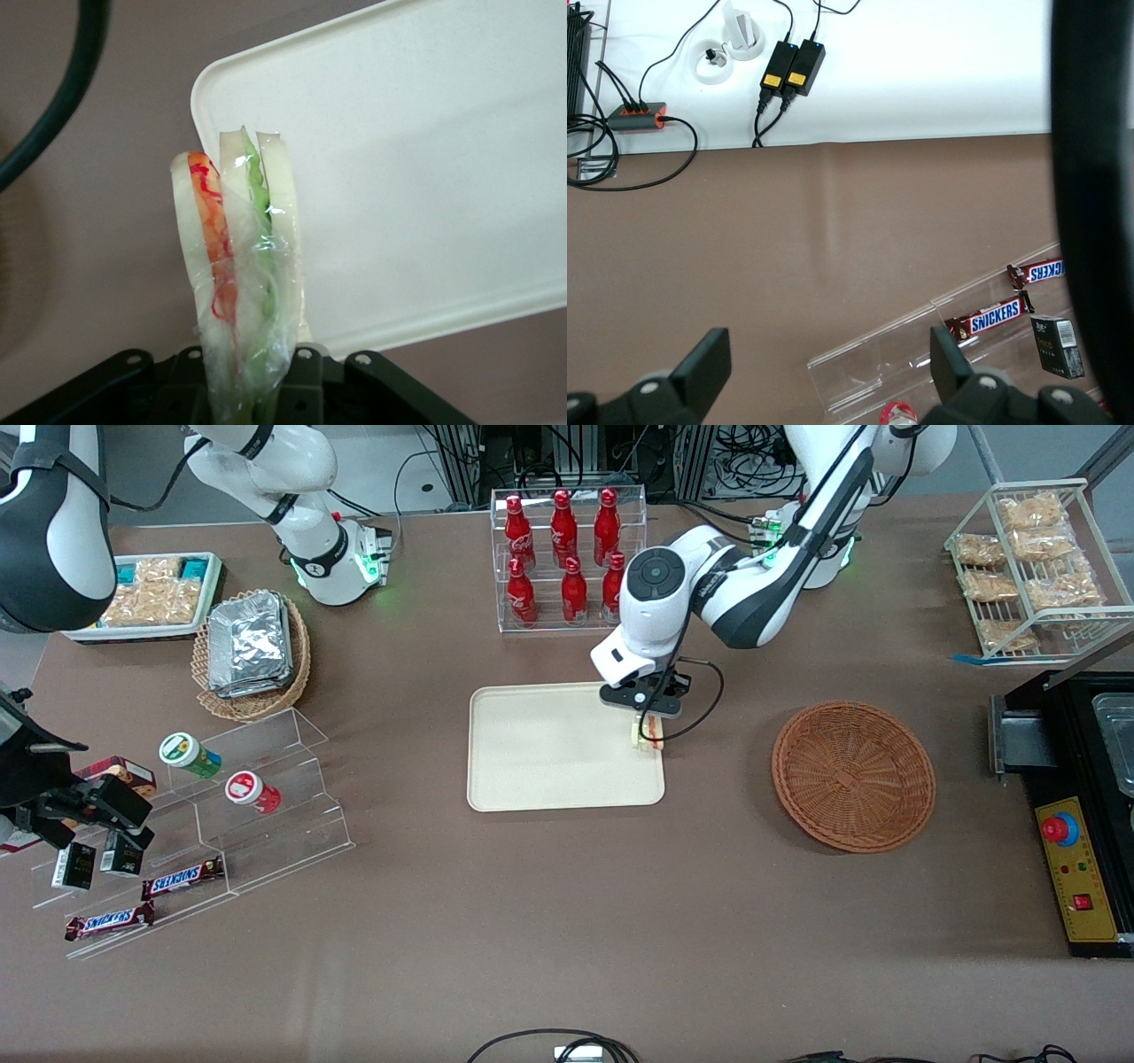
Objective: Place sandwich from basket to tray
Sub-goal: 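Lower the sandwich onto the tray and open the left gripper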
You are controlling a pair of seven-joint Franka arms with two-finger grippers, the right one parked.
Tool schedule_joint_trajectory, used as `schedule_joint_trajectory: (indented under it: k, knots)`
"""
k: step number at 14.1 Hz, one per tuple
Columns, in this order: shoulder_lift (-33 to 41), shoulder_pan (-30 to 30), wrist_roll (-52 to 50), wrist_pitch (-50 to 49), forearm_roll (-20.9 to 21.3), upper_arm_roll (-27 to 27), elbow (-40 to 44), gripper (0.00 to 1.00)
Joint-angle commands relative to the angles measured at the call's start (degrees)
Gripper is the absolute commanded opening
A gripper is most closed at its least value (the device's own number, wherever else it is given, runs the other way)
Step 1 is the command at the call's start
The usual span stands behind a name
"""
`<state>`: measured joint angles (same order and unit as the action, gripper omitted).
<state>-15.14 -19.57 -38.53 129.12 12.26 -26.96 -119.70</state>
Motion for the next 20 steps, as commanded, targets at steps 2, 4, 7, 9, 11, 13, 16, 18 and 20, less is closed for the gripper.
schedule_joint_trajectory:
  k: [2, 4, 7, 9, 11, 13, 16, 18, 20]
  knots:
    - [-8.22, -2.49, -5.24, 1.67, 6.02, 0.51, 4.11, 0.03]
    - [-11.3, -3.71, -5.5, 1.67, 6.64, 0.51, 5.52, 0.03]
    - [-13.68, -4.69, -7.0, 1.75, 8.74, 0.68, 6.23, 0.03]
    - [-14.82, -4.87, -7.96, 1.75, 8.92, 0.68, 6.76, 0.03]
    - [-15.53, -4.87, -8.14, 2.63, 9.01, 0.68, 6.85, 0.07]
    - [-16.58, -4.87, -10.32, 2.72, 9.01, 0.68, 8.07, 0.15]
    - [-19.66, -4.95, -12.71, 2.72, 9.1, 0.68, 10.62, 0.31]
    - [-19.75, -4.95, -13.68, 2.46, 9.19, 0.68, 10.72, 0.85]
    - [-19.32, -4.87, -13.94, 1.85, 9.1, 0.68, 10.89, 0.99]
